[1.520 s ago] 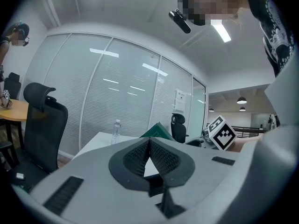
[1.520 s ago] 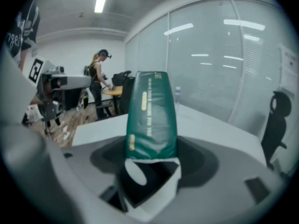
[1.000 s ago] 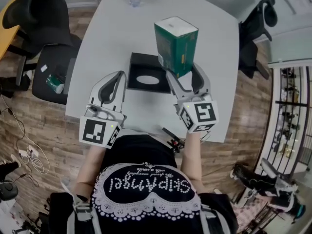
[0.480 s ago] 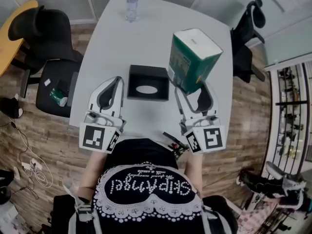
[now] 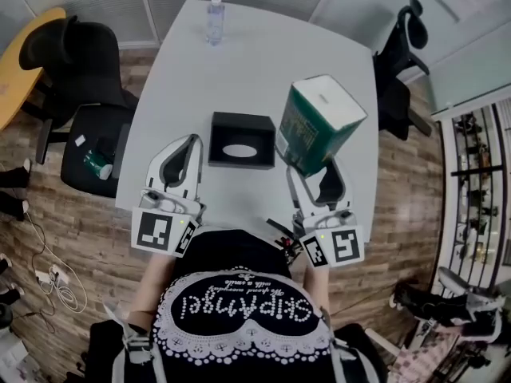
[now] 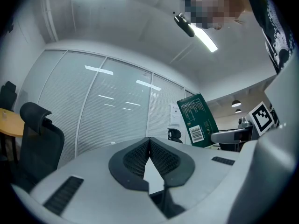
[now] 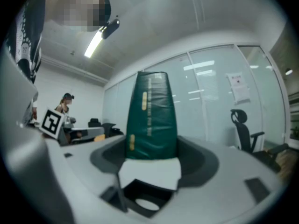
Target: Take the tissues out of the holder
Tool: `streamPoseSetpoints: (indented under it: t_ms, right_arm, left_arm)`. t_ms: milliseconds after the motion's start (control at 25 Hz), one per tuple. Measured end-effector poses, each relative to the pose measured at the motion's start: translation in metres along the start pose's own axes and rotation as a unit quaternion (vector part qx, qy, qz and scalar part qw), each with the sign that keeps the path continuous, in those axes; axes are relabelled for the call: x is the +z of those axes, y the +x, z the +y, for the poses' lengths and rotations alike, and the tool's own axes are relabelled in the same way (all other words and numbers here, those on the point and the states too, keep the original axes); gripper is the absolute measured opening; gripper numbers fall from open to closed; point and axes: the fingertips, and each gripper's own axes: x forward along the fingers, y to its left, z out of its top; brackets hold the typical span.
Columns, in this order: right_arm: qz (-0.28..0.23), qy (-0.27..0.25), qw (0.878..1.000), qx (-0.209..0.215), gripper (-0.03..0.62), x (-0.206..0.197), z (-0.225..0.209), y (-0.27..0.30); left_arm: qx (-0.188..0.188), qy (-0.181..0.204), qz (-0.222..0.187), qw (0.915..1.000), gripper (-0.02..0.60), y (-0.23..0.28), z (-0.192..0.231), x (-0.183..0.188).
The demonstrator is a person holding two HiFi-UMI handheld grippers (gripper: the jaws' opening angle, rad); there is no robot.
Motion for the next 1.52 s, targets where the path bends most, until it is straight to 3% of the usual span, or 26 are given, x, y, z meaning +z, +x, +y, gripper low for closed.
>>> streamPoseSetpoints:
  t_ms: [600, 1000, 1520]
  right_arm:
    - [-0.008, 0.013, 0.999, -0.036, 0.327, -0.023, 0.004, -0.04]
    - [0.015, 0.033, 0.999, -0.031, 0.327, -0.045, 0.015, -0.046]
    - [0.018, 0.034, 0.999, -0.025, 0.327, -0.044, 0.011, -0.042]
  left_arm:
    - [-0.003, 0.002, 0.018, 0.9998, 0.023, -0.024, -0.005, -0.012]
    - [-0.001, -0.007, 0.048, 0.9988, 0.023, -0.038, -0.01, -0.03]
    - [-0.002, -0.008, 0.049, 0.9988, 0.023, -0.034, -0.012, -0.03]
